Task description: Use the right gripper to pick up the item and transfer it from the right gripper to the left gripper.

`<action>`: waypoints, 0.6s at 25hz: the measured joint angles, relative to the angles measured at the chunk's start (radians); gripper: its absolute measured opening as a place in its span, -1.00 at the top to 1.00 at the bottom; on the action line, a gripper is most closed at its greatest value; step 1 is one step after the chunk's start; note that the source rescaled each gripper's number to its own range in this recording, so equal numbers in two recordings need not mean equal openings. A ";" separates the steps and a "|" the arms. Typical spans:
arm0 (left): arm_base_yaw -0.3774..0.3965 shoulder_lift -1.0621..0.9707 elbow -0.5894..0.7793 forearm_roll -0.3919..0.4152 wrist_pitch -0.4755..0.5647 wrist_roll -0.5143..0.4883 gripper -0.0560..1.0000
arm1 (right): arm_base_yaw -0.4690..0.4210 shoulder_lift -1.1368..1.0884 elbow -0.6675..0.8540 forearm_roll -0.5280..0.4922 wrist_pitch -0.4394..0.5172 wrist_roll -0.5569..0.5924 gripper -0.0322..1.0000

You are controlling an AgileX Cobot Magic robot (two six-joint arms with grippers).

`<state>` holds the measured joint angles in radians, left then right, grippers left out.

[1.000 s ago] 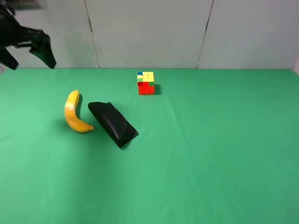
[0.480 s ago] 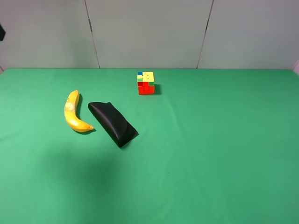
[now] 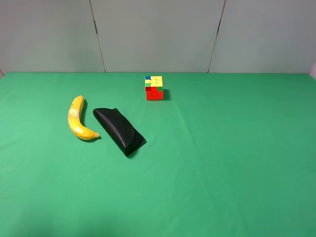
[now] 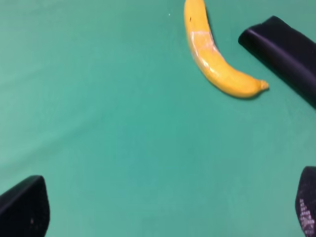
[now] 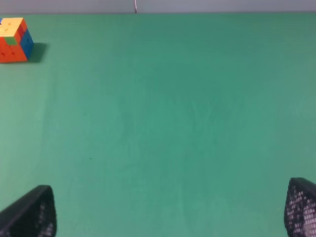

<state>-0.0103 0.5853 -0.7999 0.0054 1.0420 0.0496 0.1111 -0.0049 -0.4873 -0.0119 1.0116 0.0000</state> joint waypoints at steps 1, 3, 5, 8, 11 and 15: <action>0.000 -0.062 0.039 0.000 0.006 0.000 -1.00 | 0.000 0.000 0.000 0.000 0.000 0.000 -1.00; 0.000 -0.179 0.106 0.000 0.022 0.000 -1.00 | 0.000 0.000 0.000 0.000 0.000 0.000 -1.00; 0.000 -0.282 0.167 0.000 0.026 0.000 -1.00 | 0.000 0.000 0.000 0.000 0.000 0.000 -1.00; 0.000 -0.420 0.239 0.000 0.026 -0.003 -1.00 | 0.000 0.000 0.000 0.000 0.000 0.000 -1.00; 0.000 -0.520 0.292 -0.005 0.026 -0.029 -1.00 | 0.000 0.000 0.000 0.000 0.000 0.000 -1.00; 0.000 -0.577 0.300 -0.005 0.018 -0.050 -1.00 | 0.000 0.000 0.000 0.000 0.000 0.000 -1.00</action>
<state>-0.0103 0.0078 -0.5000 0.0000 1.0605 0.0000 0.1111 -0.0049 -0.4873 -0.0119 1.0116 0.0000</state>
